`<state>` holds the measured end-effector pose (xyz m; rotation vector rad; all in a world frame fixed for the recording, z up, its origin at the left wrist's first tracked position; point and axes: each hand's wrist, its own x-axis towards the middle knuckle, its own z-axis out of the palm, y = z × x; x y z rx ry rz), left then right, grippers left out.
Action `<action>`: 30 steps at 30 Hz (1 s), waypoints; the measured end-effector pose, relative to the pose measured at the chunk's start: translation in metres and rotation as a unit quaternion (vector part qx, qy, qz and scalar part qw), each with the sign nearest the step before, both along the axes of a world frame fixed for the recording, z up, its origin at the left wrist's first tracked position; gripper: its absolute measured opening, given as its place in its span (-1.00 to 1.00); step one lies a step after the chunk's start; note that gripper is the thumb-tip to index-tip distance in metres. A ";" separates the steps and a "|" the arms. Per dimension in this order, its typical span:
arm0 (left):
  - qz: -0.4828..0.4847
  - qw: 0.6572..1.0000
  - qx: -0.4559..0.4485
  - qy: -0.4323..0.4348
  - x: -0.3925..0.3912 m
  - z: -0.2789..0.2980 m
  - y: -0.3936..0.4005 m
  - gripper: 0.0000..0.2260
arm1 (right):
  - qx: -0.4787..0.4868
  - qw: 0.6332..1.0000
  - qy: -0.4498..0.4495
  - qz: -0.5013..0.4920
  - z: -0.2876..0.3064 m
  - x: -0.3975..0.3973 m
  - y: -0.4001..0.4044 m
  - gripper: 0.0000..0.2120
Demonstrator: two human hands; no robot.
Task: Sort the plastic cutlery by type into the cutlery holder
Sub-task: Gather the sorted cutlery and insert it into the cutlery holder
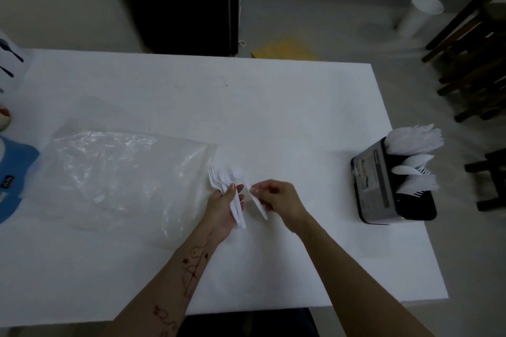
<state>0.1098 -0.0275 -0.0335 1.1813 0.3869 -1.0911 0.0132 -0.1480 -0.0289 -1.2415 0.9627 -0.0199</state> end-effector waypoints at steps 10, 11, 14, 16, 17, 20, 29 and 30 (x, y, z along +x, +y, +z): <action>-0.179 0.982 -0.043 -0.030 -0.044 0.032 -0.037 -0.83 | -0.125 0.988 0.075 -0.048 0.043 -0.061 -0.007 -0.66; -0.190 0.980 -0.041 -0.029 -0.049 0.038 -0.045 -0.86 | -0.191 0.977 0.085 -0.036 0.049 -0.071 -0.013 -0.69; -0.165 0.985 -0.041 -0.006 -0.060 0.057 -0.074 -0.86 | -0.470 0.880 0.068 -0.034 0.058 -0.107 -0.044 -0.85; -0.130 0.990 -0.044 0.033 -0.067 0.066 -0.094 -0.80 | -0.653 0.754 0.052 -0.048 0.058 -0.133 -0.069 -0.93; -0.119 0.991 -0.045 0.044 -0.072 0.070 -0.106 -0.77 | -0.719 0.691 0.057 -0.048 0.058 -0.146 -0.082 -0.95; -0.095 0.993 -0.058 0.046 -0.091 0.075 -0.146 -0.77 | -0.799 0.592 0.097 -0.041 0.062 -0.181 -0.116 -0.97; 0.075 0.991 -0.108 -0.024 -0.167 0.103 -0.228 -0.86 | -0.799 0.598 0.043 -0.036 0.064 -0.216 -0.183 -0.98; 0.076 0.991 -0.099 -0.052 -0.174 0.103 -0.234 -0.88 | -0.793 0.607 0.040 -0.039 0.063 -0.214 -0.185 -0.98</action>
